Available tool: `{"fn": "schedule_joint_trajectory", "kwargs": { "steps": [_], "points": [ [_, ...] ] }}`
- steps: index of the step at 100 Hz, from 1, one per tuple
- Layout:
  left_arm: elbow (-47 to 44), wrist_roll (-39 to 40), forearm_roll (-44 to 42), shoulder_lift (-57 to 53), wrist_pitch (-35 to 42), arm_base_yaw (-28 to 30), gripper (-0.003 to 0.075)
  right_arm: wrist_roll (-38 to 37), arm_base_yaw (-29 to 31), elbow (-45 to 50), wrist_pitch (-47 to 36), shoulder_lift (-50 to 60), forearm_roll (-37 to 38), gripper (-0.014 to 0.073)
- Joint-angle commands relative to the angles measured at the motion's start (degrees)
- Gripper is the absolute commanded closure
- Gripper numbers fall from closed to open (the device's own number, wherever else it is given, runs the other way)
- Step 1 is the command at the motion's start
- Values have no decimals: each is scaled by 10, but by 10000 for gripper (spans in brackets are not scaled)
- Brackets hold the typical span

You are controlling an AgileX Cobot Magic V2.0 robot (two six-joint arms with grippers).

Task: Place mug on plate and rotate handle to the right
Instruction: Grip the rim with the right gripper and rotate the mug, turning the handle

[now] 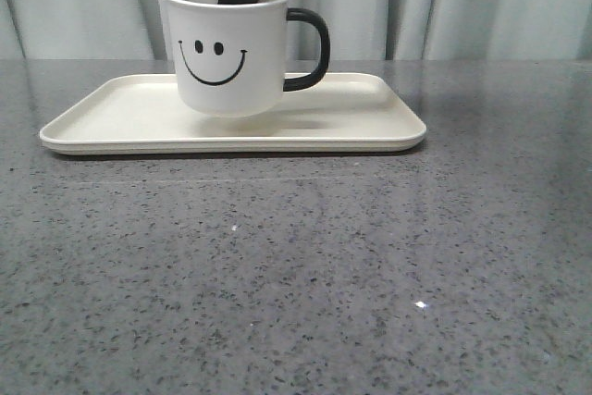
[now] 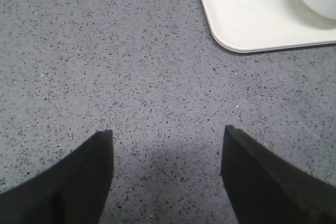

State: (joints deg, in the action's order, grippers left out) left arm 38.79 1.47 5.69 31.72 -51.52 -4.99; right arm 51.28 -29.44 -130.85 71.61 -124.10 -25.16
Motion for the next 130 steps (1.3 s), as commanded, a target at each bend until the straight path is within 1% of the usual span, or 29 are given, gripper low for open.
{"fn": "schedule_joint_trajectory", "kwargs": {
  "steps": [1,117,124,130],
  "points": [
    [15,1,7,2,38,2,279,10,-1,-19,49,34,-26,655],
    [15,1,7,2,36,2,279,17,-1,-19,49,7,-17,655],
    [15,1,7,2,36,2,279,17,-1,-19,49,7,-10,638],
    [15,1,7,2,36,2,279,17,-1,-19,48,7,-3,599]
  ]
}}
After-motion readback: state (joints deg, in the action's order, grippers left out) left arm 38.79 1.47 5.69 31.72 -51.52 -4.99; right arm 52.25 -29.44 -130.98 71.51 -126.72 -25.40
